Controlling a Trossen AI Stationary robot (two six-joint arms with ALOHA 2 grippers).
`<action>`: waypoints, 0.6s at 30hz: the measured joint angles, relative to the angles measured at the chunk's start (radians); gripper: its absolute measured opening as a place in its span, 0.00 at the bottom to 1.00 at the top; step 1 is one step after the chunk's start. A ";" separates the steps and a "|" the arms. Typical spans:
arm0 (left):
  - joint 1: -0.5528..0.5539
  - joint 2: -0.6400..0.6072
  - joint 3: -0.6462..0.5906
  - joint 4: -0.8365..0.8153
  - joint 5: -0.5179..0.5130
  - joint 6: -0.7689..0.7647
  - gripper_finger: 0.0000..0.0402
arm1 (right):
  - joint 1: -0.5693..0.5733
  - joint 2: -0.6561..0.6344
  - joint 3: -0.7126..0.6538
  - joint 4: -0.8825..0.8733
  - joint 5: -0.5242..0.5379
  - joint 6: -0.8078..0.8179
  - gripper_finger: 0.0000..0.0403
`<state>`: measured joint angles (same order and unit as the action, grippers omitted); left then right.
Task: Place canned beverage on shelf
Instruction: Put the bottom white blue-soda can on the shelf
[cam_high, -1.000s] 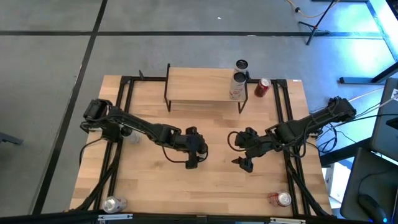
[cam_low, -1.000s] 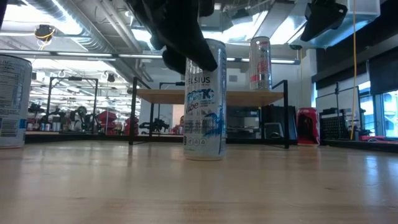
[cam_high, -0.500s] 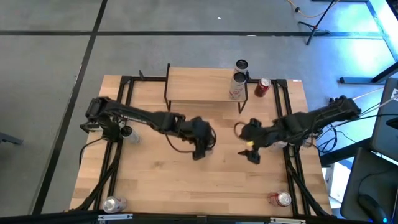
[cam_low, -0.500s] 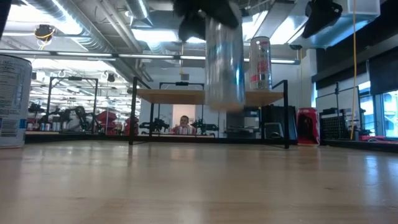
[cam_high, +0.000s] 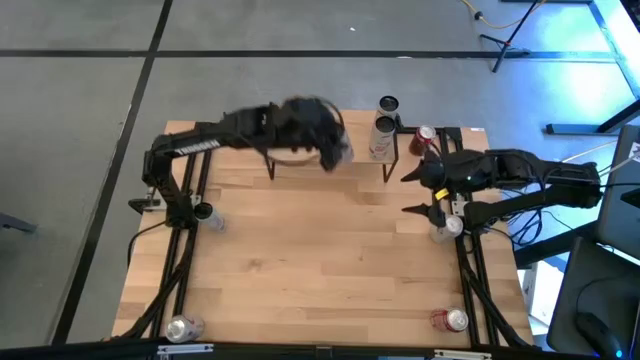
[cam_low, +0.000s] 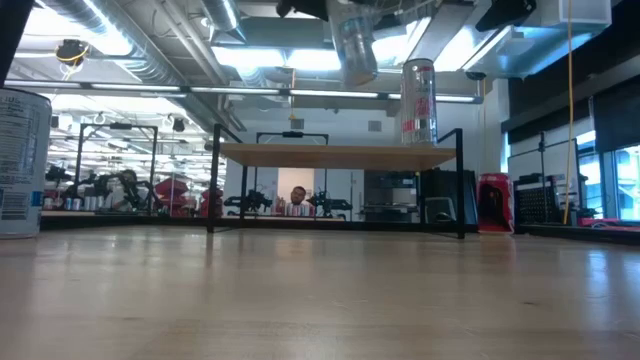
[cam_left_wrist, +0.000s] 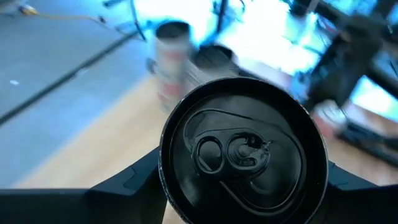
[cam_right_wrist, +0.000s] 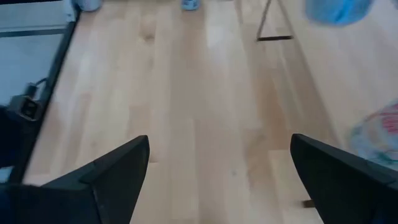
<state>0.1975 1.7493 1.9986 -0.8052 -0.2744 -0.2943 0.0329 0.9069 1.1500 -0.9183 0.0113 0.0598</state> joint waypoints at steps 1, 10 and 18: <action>0.024 0.000 0.013 0.000 0.004 0.015 0.57 | -0.018 -0.003 0.000 -0.001 0.000 -0.020 0.93; 0.182 0.081 0.123 -0.016 0.080 0.141 0.57 | -0.187 0.001 0.000 -0.019 0.005 -0.120 0.93; 0.232 0.300 0.356 -0.071 0.125 0.173 0.57 | -0.317 0.000 0.000 -0.087 0.005 -0.125 0.93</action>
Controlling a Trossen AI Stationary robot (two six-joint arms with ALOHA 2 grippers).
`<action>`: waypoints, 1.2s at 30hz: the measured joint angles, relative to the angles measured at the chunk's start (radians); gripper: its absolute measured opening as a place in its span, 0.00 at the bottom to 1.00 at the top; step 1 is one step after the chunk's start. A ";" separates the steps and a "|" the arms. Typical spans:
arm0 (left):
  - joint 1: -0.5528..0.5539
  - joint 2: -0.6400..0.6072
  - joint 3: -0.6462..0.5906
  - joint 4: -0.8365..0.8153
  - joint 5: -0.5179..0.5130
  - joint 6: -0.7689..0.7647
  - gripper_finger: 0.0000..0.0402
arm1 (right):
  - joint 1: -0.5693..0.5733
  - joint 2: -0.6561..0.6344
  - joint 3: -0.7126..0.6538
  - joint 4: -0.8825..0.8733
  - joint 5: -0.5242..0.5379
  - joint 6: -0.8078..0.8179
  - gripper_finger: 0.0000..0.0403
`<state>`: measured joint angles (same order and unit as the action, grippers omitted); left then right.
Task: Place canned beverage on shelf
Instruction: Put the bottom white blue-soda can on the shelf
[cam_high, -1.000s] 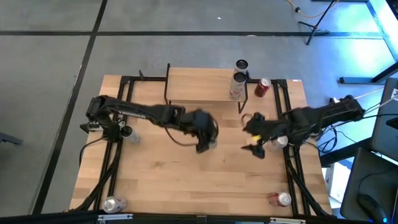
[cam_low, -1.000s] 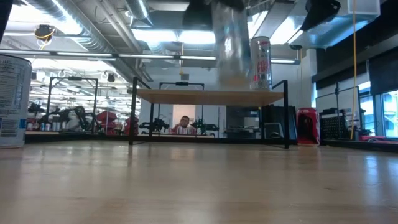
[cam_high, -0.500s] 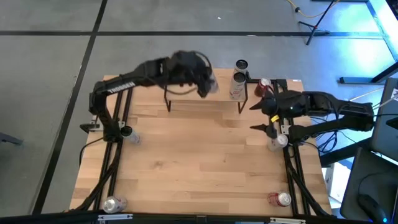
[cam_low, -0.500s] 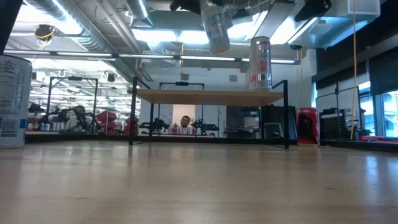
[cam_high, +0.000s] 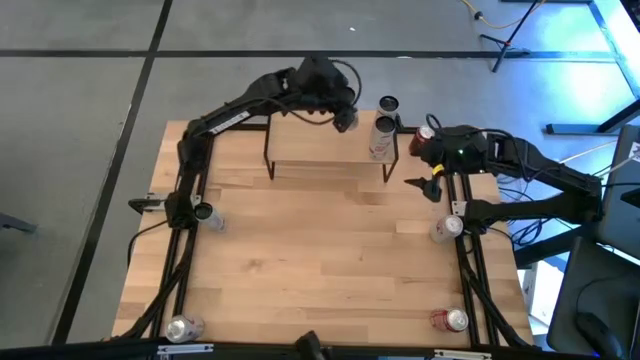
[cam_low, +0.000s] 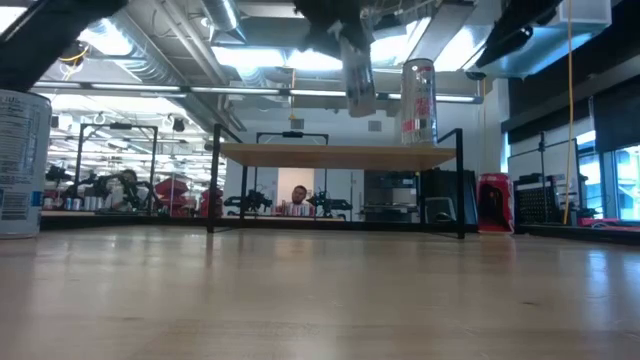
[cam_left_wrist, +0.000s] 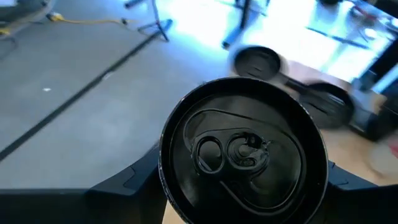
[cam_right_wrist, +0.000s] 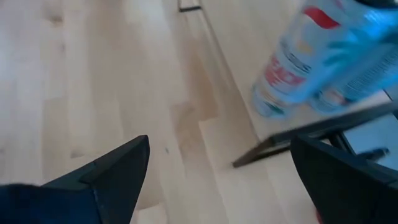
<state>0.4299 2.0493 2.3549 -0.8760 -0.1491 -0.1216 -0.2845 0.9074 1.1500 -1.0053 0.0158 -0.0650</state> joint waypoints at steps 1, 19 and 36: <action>0.010 0.003 -0.016 0.031 0.024 -0.005 0.58 | -0.012 0.000 0.000 -0.004 -0.001 0.000 0.93; 0.030 0.108 -0.030 0.004 0.110 -0.025 0.58 | -0.050 0.000 0.000 -0.018 -0.009 0.000 0.93; 0.001 0.106 -0.030 0.004 0.109 -0.033 0.66 | -0.050 0.000 0.000 -0.018 -0.009 -0.001 0.93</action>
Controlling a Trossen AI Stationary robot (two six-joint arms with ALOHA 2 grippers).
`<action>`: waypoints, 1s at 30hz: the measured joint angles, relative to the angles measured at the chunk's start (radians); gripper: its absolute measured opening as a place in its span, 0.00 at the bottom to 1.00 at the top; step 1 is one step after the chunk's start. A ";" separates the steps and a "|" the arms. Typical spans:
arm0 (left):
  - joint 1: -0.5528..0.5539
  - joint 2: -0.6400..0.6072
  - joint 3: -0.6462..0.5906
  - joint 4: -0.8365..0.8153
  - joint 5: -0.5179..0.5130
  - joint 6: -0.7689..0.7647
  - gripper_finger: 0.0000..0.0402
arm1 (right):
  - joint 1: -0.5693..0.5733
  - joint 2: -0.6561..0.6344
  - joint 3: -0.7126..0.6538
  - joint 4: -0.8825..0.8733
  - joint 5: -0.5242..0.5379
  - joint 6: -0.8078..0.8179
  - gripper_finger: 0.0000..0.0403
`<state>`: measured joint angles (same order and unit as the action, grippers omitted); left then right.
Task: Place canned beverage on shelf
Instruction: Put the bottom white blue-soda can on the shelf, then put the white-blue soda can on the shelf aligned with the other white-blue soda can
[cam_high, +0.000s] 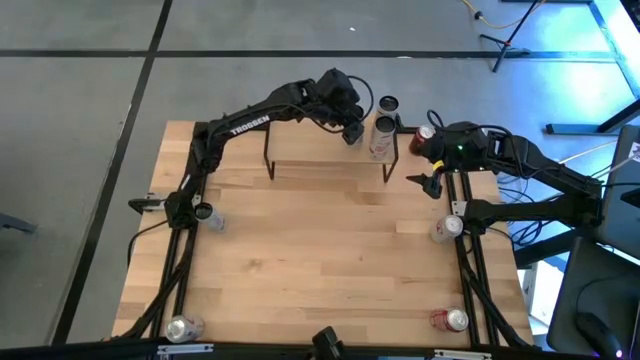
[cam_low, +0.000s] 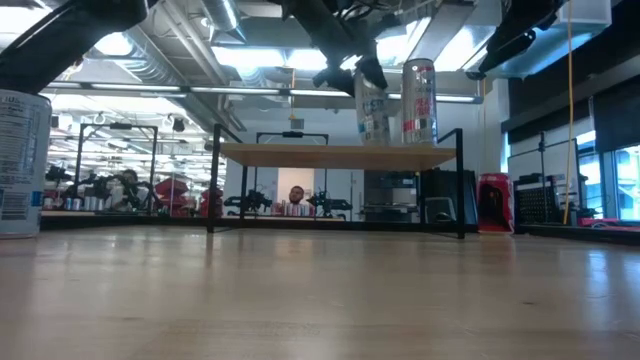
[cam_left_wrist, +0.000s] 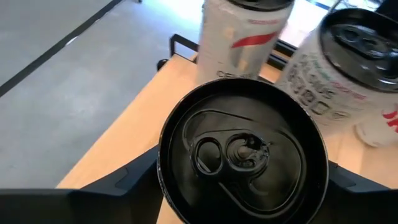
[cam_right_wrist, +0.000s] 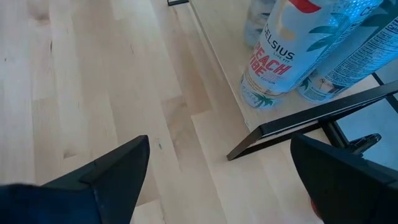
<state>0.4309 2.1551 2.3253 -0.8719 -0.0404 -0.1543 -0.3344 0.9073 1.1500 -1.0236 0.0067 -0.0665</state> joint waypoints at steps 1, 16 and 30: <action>0.000 0.000 0.000 0.000 -0.003 0.000 0.68 | 0.000 0.000 0.000 0.000 0.000 0.000 0.93; 0.000 -0.022 0.003 0.046 0.002 0.008 0.81 | 0.000 0.000 0.000 -0.006 -0.026 0.001 0.93; -0.066 -0.170 0.028 0.066 0.015 -0.017 0.81 | 0.000 0.000 0.000 0.014 -0.026 0.015 0.93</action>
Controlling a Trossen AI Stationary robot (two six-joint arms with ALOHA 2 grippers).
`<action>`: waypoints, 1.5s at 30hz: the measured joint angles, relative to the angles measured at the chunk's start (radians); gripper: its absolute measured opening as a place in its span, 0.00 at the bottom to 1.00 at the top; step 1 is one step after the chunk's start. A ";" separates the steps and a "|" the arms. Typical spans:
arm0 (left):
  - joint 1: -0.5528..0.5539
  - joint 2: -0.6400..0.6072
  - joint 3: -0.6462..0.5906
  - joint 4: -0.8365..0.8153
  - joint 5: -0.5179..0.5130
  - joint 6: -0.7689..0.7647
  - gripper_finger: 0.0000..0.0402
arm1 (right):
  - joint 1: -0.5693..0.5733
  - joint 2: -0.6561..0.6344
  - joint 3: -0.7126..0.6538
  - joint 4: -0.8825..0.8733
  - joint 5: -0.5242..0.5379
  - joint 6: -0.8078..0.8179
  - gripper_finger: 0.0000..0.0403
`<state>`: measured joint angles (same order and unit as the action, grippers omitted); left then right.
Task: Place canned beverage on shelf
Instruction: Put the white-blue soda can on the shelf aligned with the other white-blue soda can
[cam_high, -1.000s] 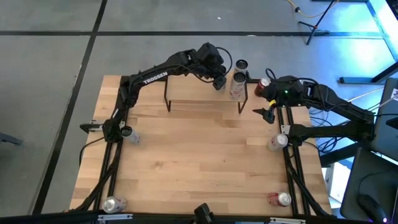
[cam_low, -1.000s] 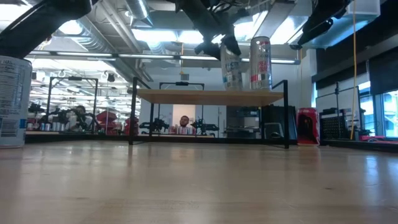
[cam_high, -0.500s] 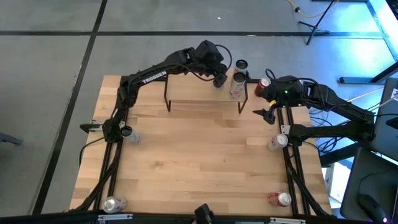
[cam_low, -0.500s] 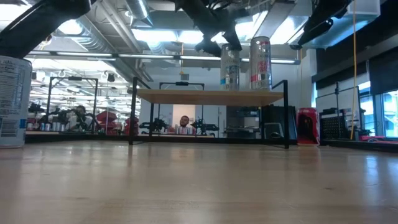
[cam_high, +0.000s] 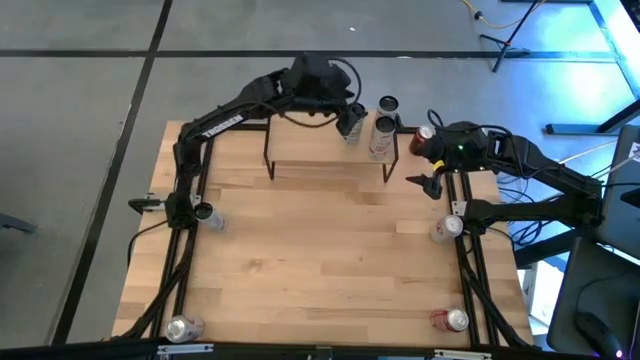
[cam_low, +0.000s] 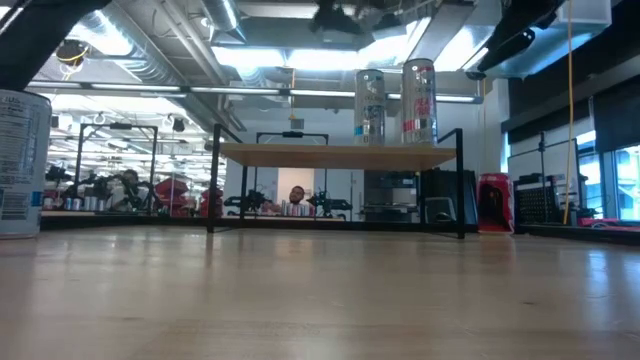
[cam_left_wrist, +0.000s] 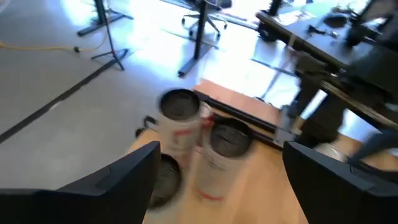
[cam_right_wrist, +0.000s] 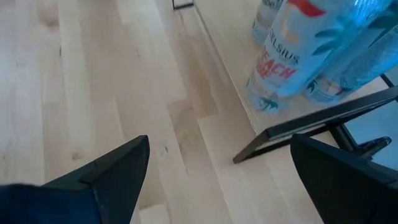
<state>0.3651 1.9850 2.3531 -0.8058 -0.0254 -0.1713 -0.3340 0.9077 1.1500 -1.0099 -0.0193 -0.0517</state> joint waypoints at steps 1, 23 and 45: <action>-0.015 -0.010 0.000 -0.023 -0.015 -0.007 0.81 | 0.000 0.000 0.000 0.008 0.000 0.012 0.93; -0.335 -0.146 -0.002 -0.621 -0.251 -0.113 0.79 | 0.000 0.010 0.000 0.259 -0.159 0.024 0.93; -0.398 -0.851 -0.792 -0.659 -0.305 -0.382 0.79 | 0.088 0.254 0.002 0.486 -0.128 0.236 0.93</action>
<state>-0.0326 1.1340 1.5612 -1.4645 -0.3304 -0.5534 -0.2459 1.1619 1.1519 -0.5243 -0.1478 0.1839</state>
